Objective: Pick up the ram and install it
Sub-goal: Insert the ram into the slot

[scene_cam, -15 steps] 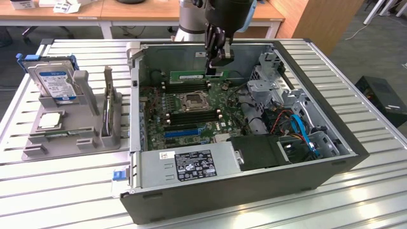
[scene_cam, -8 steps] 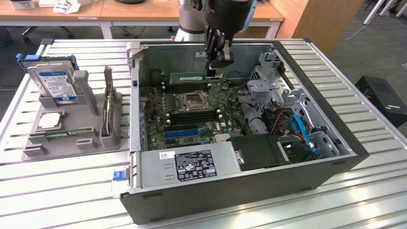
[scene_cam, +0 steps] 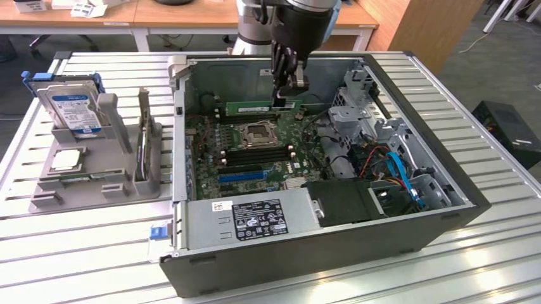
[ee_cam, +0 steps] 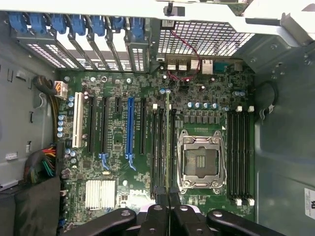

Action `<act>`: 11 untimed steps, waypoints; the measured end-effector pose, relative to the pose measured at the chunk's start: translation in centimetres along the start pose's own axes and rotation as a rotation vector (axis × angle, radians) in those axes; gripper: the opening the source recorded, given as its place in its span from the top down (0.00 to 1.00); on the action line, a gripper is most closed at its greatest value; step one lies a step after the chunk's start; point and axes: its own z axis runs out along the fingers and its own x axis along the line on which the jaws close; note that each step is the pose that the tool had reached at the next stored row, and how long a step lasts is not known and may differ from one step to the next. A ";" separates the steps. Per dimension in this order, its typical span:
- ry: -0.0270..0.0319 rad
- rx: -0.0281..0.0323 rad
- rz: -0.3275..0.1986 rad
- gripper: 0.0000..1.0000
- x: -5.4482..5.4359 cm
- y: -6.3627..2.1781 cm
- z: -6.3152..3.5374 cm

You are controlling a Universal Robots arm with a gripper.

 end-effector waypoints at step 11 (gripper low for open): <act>0.0000 0.0000 0.000 0.88 0.1 -0.12 1.58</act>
